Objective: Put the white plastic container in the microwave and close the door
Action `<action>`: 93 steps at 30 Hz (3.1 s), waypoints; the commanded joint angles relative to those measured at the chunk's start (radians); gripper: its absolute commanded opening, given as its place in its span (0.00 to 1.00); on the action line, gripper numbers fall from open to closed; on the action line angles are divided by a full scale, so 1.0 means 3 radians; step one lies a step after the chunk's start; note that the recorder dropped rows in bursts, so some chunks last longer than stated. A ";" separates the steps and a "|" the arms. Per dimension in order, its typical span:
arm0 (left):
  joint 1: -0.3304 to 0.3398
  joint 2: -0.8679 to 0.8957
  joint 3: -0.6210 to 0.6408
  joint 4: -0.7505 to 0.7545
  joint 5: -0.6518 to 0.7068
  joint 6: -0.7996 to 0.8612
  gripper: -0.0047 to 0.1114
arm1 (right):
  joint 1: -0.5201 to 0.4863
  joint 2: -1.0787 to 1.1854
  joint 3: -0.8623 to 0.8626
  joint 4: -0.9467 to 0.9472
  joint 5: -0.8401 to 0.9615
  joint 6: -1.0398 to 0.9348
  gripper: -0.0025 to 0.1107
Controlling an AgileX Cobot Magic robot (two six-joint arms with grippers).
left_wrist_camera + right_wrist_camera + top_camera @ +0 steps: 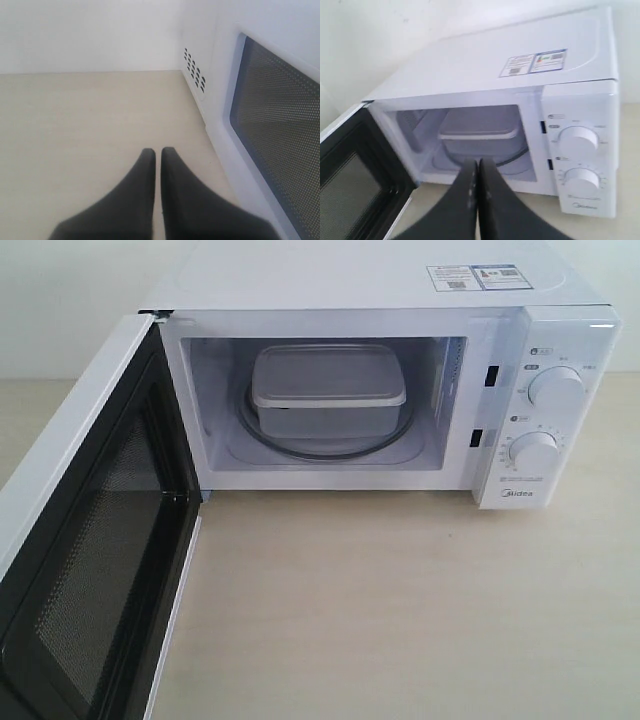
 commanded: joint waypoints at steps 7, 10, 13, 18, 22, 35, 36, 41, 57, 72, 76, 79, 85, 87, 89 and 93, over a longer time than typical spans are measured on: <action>-0.0009 -0.0010 0.0010 -0.0013 -0.0004 -0.0035 0.08 | -0.0472 -0.1050 0.0909 0.0043 -0.0440 0.0092 0.02; -0.0009 -0.0010 0.0010 -0.0013 -0.0004 -0.0035 0.08 | -0.0560 -0.1210 0.1050 0.0051 -0.0445 0.0129 0.02; -0.0009 -0.0010 0.0010 -0.0013 -0.0004 -0.0035 0.08 | -0.0623 -0.1333 0.1130 0.0069 -0.0445 0.0145 0.02; -0.0009 -0.0010 0.0010 -0.0013 -0.0004 -0.0035 0.08 | -0.0738 -0.1532 0.1326 0.0069 -0.0444 0.0159 0.02; -0.0009 -0.0010 0.0010 -0.0013 -0.0004 -0.0035 0.08 | -0.0738 -0.1632 0.1367 0.0076 -0.0377 0.0173 0.02; -0.0009 -0.0010 0.0010 -0.0013 -0.0004 -0.0035 0.08 | -0.0732 -0.1661 0.1367 0.0077 -0.0430 0.0181 0.02; -0.0009 -0.0010 0.0010 -0.0013 -0.0004 -0.0035 0.08 | -0.0732 -0.1661 0.1367 0.0077 -0.0424 0.0181 0.02; -0.0009 -0.0010 0.0010 -0.0013 -0.0004 -0.0035 0.08 | -0.0732 -0.1661 0.1367 -0.0110 -0.0417 0.0181 0.02; -0.0009 -0.0010 0.0010 -0.0013 -0.0004 -0.0035 0.08 | -0.0732 -0.1661 0.1483 -0.1283 -0.0415 0.1312 0.02; -0.0009 -0.0010 0.0010 -0.0013 -0.0004 -0.0035 0.08 | -0.0732 -0.1661 0.1861 -0.2268 -0.0477 0.2093 0.02; -0.0009 -0.0010 0.0010 -0.0013 -0.0004 -0.0035 0.08 | -0.0732 -0.1661 0.1861 -0.2268 -0.0470 0.1878 0.02; -0.0009 -0.0010 0.0010 -0.0013 -0.0004 -0.0035 0.08 | -0.0732 -0.1661 0.1861 -0.2268 -0.0470 0.1676 0.02; -0.0009 -0.0010 0.0010 -0.0013 -0.0004 -0.0035 0.08 | -0.0732 -0.1661 0.1861 -0.2136 -0.0349 0.1472 0.02; -0.0009 -0.0010 0.0010 -0.0013 -0.0004 -0.0035 0.08 | -0.0732 -0.1661 0.1861 -0.2090 -0.0177 0.1307 0.02; -0.0009 -0.0010 0.0010 -0.0013 -0.0004 -0.0035 0.08 | -0.0732 -0.1661 0.1861 -0.2019 -0.0165 0.1196 0.02; -0.0009 -0.0010 0.0010 -0.0013 -0.0004 -0.0035 0.08 | -0.0732 -0.1661 0.1861 -0.1746 -0.0170 0.0849 0.02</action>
